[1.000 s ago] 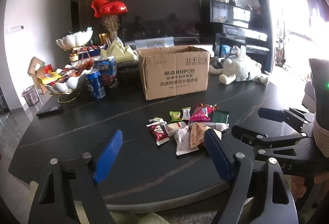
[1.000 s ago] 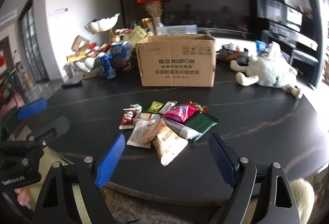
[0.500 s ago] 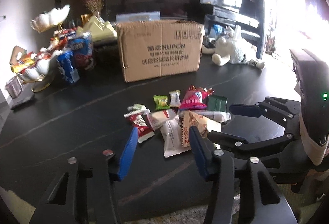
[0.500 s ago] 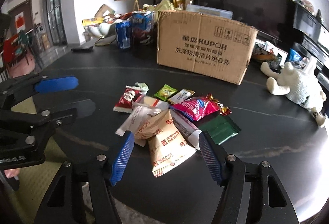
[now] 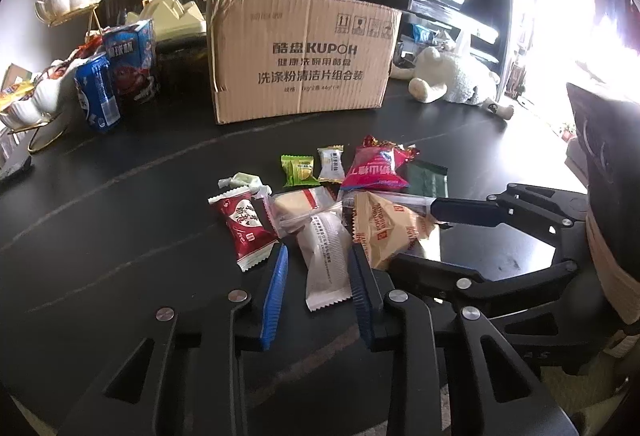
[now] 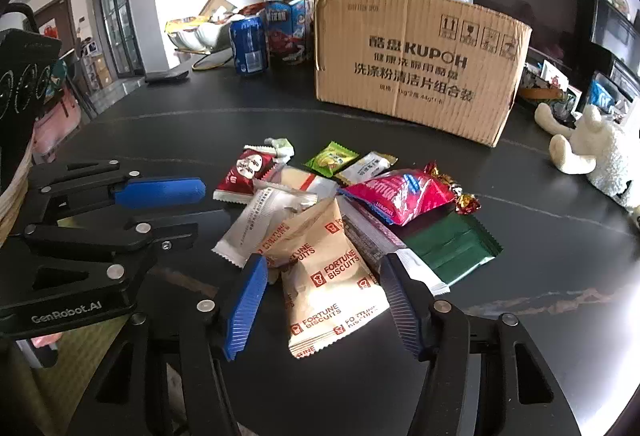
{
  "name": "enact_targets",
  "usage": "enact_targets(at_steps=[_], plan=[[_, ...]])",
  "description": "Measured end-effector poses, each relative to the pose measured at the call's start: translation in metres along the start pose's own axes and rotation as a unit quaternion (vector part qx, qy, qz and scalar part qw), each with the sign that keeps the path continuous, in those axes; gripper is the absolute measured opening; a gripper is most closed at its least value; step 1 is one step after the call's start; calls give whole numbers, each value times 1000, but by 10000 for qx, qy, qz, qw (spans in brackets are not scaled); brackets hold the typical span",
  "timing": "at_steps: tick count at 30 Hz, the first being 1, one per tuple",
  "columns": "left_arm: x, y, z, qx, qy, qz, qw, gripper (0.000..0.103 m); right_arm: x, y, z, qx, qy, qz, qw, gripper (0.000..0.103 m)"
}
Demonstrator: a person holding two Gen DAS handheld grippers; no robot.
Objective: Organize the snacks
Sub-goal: 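Lower the right tool onto the snack pile and grasp the Fortune Biscuits packet, then lift the biscuit packet with the right tool and carry it over the cardboard box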
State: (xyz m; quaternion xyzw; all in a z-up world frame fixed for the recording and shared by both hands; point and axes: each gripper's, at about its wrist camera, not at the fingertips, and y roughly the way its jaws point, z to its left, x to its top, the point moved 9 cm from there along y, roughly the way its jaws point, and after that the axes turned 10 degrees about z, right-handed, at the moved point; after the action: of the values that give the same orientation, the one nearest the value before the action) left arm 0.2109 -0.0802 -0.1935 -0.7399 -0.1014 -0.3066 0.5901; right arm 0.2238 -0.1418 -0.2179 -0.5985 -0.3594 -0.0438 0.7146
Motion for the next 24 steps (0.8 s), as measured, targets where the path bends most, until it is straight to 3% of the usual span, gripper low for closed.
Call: enact_targets(at_steps=[13, 18, 24], plan=[[-7, 23, 4, -197, -108, 300, 9993, 23, -1, 10, 2, 107, 22, 113, 9999, 56], [-8, 26, 2, -328, -143, 328, 9988, 12, -4, 11, 4, 126, 55, 166, 9998, 50], [-6, 21, 1, -323, -156, 196, 9992, 8, -5, 8, 4, 141, 128, 109, 9998, 45]])
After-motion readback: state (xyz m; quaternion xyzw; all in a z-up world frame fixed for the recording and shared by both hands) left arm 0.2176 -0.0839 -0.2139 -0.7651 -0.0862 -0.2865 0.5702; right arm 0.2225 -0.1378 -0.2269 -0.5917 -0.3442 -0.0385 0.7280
